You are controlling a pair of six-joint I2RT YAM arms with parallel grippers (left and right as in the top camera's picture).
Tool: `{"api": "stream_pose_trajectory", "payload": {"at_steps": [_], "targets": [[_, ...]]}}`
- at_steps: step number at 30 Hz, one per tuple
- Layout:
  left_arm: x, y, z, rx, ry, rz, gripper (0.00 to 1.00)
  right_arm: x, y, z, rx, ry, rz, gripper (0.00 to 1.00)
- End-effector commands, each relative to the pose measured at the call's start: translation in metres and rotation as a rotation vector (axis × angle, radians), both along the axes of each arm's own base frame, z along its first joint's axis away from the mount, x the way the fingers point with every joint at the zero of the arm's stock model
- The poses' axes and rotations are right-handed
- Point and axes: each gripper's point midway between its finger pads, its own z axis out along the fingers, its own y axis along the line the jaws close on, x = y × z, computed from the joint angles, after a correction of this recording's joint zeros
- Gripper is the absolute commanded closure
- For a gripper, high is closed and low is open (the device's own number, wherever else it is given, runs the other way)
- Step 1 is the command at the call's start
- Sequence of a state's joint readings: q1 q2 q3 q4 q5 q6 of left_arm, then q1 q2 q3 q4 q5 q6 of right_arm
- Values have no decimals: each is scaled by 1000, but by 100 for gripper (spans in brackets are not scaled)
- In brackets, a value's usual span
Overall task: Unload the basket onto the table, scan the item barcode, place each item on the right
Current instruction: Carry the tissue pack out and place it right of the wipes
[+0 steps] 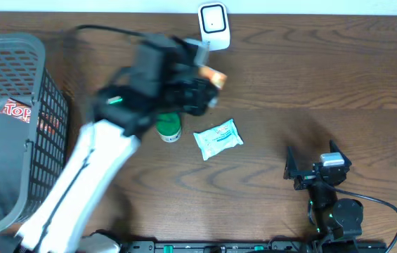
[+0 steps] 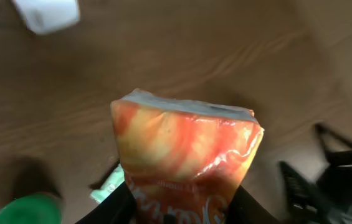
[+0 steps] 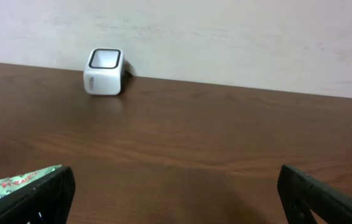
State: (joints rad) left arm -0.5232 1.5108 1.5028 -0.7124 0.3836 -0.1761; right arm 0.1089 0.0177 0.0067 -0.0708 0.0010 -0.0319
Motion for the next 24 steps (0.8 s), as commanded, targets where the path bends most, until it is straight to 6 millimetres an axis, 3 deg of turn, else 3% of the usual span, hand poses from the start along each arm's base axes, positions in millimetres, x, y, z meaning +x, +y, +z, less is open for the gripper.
{"api": "stream_pose_trajectory", "payload": {"at_steps": [1, 5, 7, 15, 17, 18, 19, 22, 24], "targets": [[9, -40, -55, 113, 27, -46, 62, 0, -1, -1, 15, 4, -7, 1], [7, -93, -118, 131, 100, -104, 62, 0, -1, -1, 15, 4, -7, 1], [2, -112, -141, 111, 146, -130, 62, 0, -1, -1, 15, 4, -7, 1], [-23, -145, -205, 100, 327, -126, 62, 0, -1, -1, 15, 4, -7, 1], [-26, -149, -204, 103, 314, -148, 48, 0, -1, -1, 15, 4, -7, 1], [-25, -152, -198, 91, 288, -162, 20, 0, -1, -1, 15, 4, -7, 1], [-23, -153, -194, 84, 274, -166, 14, 0, -1, -1, 15, 4, -7, 1], [-1, -146, -144, 29, 184, -146, 14, 0, -1, -1, 15, 4, -7, 1], [12, -133, -96, -14, 95, -140, 14, 0, -1, -1, 15, 4, -7, 1]]}}
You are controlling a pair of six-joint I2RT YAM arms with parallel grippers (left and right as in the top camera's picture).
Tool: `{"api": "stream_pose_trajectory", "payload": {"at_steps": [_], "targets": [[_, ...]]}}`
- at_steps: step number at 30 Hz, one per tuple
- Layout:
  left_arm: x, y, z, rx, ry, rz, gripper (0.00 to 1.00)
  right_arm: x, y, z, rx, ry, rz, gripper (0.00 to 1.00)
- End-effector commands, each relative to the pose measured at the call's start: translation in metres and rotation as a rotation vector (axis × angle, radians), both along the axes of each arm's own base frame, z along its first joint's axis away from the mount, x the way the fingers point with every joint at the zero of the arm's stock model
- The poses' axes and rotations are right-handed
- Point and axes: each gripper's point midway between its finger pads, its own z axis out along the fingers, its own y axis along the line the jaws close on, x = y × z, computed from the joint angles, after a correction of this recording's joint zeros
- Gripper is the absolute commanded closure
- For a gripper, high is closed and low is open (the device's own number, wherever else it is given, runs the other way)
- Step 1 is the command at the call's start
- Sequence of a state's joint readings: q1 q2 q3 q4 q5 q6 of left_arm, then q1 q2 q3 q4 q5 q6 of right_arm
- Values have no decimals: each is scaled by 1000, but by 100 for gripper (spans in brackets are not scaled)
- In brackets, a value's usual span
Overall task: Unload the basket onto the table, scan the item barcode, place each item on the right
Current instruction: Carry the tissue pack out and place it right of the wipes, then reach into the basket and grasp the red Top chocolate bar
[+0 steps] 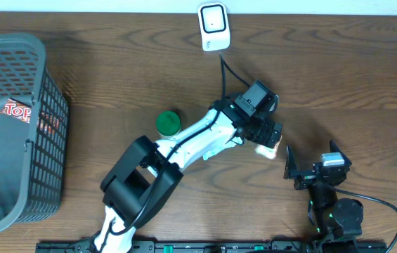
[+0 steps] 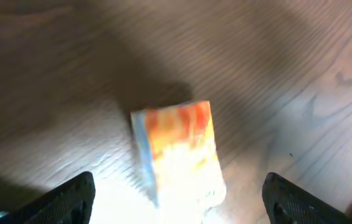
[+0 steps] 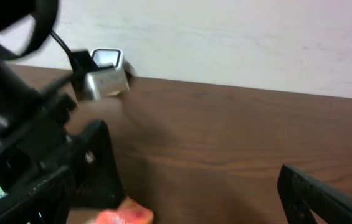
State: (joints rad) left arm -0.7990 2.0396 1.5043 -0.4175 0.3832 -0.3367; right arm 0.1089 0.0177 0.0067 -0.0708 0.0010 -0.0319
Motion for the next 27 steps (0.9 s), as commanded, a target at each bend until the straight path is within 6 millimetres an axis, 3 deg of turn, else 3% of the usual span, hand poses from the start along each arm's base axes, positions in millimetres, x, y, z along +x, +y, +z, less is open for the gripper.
{"api": "stream_pose_trajectory", "payload": {"at_steps": [1, 3, 4, 6, 8, 10, 11, 13, 15, 17, 20, 24, 25, 27], "targets": [[38, 19, 122, -147, -226, 18, 14, 0, -1, -1, 15, 4, -7, 1], [48, 52, 175, -156, -338, 62, 13, 0, -1, -1, 15, 4, -7, 1], [56, 82, 203, -136, -404, 135, 13, 0, -1, -1, 15, 4, -7, 1], [66, 134, 240, -92, -498, 270, 13, 0, -1, -1, 15, 4, -7, 1], [70, 230, 286, -27, -600, 501, 13, 0, -1, -1, 15, 4, -7, 1], [62, 314, 306, 21, -620, 709, 13, 0, -1, -1, 15, 4, -7, 1], [58, 345, 308, 35, -607, 803, 13, 0, -1, -1, 15, 4, -7, 1], [38, 447, 302, 68, -510, 1168, 13, 0, -1, -1, 15, 4, -7, 1], [13, 520, 284, 85, -399, 1465, 13, 0, -1, -1, 15, 4, -7, 1], [-5, 560, 266, 99, -306, 1623, 13, 0, -1, -1, 15, 4, -7, 1], [-11, 591, 234, 164, -187, 1683, 13, 0, -1, -1, 15, 4, -7, 1], [-1, 607, 182, 262, -16, 1685, 13, 0, -1, -1, 15, 4, -7, 1], [3, 612, 152, 299, 87, 1675, 13, 0, -1, -1, 15, 4, -7, 1], [6, 615, 120, 332, 194, 1659, 13, 0, -1, -1, 15, 4, -7, 1]]}}
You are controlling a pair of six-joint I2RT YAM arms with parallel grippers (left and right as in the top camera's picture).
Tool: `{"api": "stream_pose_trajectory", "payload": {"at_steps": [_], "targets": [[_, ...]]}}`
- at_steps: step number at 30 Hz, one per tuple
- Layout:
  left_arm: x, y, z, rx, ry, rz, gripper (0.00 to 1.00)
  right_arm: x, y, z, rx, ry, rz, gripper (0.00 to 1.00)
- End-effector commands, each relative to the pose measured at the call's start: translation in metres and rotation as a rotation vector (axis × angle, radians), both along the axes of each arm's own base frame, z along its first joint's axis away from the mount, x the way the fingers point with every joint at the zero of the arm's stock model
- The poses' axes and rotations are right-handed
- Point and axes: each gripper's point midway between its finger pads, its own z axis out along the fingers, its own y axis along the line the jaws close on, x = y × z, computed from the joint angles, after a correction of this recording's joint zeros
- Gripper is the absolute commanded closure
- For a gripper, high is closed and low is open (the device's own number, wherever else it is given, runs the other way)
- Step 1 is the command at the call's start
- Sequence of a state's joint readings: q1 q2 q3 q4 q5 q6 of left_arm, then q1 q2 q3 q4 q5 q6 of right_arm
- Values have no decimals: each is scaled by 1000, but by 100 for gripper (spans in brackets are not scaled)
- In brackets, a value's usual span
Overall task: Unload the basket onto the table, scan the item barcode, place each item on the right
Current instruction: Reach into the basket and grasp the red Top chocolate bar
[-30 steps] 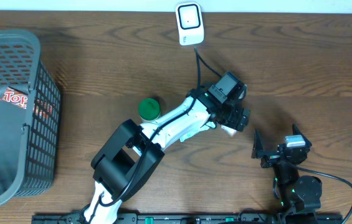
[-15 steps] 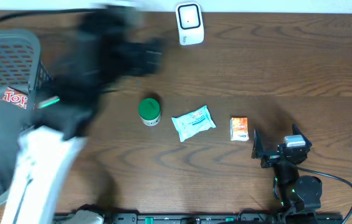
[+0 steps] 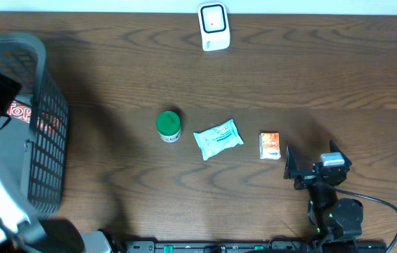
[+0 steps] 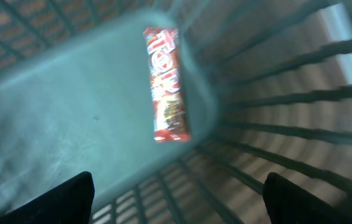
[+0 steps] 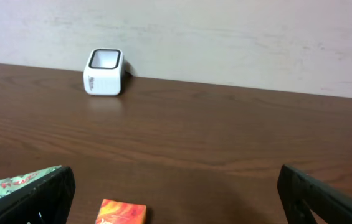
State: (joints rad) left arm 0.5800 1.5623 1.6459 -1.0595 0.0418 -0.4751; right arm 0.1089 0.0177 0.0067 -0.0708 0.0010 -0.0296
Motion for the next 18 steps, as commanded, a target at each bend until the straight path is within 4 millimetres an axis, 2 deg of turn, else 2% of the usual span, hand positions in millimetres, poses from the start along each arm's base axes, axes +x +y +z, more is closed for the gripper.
{"api": "stream_pose_trajectory", "payload": {"at_steps": [1, 5, 6, 8, 14, 18], "targets": [[3, 10, -64, -87, 181, 24, 13, 0, -1, -1, 13, 4, -7, 1], [8, 12, -125, -179, 323, 18, 13, 0, -1, -1, 13, 4, -7, 1], [9, 11, -132, -187, 337, 16, 13, 0, -1, -1, 13, 4, -7, 1], [11, 9, -158, -219, 391, 6, 13, 0, -1, -1, 13, 4, -7, 1], [24, 4, -196, -240, 435, -21, 13, 0, -1, -1, 13, 4, -7, 1], [38, -2, -206, -225, 421, -41, 13, 0, -1, -1, 13, 4, -7, 1]]}}
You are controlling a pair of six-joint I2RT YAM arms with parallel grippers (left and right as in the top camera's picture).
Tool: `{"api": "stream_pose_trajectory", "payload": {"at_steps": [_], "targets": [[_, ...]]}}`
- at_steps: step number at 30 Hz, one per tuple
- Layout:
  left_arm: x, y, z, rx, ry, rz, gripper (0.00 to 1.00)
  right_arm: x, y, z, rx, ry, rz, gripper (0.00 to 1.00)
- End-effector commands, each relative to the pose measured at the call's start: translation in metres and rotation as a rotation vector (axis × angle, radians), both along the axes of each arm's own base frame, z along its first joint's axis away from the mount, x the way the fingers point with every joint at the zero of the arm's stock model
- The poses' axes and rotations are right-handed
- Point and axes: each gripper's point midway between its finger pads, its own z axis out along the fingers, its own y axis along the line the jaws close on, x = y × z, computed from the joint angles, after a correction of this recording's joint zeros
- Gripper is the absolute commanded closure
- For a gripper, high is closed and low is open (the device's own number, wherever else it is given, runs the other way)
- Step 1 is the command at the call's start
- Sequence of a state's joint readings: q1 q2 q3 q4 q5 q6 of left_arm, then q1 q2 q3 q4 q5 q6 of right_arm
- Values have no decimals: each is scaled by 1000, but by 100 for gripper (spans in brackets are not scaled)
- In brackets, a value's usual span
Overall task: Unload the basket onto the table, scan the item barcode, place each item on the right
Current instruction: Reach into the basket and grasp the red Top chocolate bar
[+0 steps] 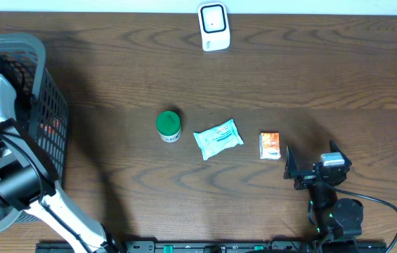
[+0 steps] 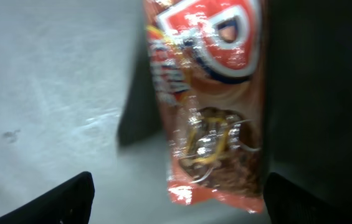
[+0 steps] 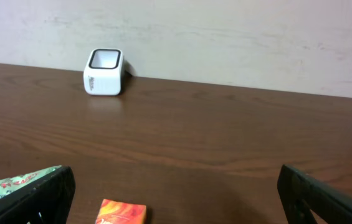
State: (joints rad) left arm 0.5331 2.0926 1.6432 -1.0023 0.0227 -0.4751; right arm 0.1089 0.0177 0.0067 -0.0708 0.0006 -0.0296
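Note:
A red snack packet (image 2: 207, 106) lies on the grey floor of the basket (image 1: 40, 53) and fills the left wrist view. My left gripper (image 2: 177, 208) is open just above the packet's lower end, with the packet closer to the right finger (image 2: 316, 199). The white scanner (image 1: 213, 27) stands at the table's far edge. An orange packet (image 1: 270, 145) lies on the table just left of my right gripper (image 1: 309, 171), which is open and holds nothing. In the overhead view my left arm reaches down into the basket and hides the red packet.
A green-lidded can (image 1: 168, 126) and a white-green tissue packet (image 1: 218, 138) lie mid-table between the basket and the orange packet. The basket's tall mesh wall (image 1: 52, 119) surrounds my left gripper. A pale wall (image 3: 225, 37) rises behind the scanner.
My left gripper stood higher over the basket with the whole red packet small below it. It is now low inside the basket, close over the packet, still open. The right arm is unchanged.
My left gripper first held the orange packet in the air near the scanner. Then it was open above that packet, which lay on the table beside the right gripper. After that it was over the basket, and now it is down by the red packet.

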Motion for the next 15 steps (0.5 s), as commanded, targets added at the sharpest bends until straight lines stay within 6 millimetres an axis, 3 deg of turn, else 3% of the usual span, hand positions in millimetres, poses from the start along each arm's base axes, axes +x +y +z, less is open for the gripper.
{"api": "stream_pose_trajectory", "payload": {"at_steps": [1, 6, 12, 13, 15], "targets": [[8, -6, -9, 15, -2, -6, 13, 0, -1, -1, 13, 4, -7, 1], [7, -6, -12, 28, 6, 10, 17, 0, -1, -1, 13, 4, -7, 1], [-16, -3, -26, 72, 94, 11, 18, 0, -1, -1, 13, 4, -7, 1], [-18, -4, -28, 70, 99, 11, 24, 0, -1, -1, 13, 4, -7, 1], [-18, -4, -28, 69, 100, 10, 56, 0, -1, -1, 13, 4, -7, 1]]}}
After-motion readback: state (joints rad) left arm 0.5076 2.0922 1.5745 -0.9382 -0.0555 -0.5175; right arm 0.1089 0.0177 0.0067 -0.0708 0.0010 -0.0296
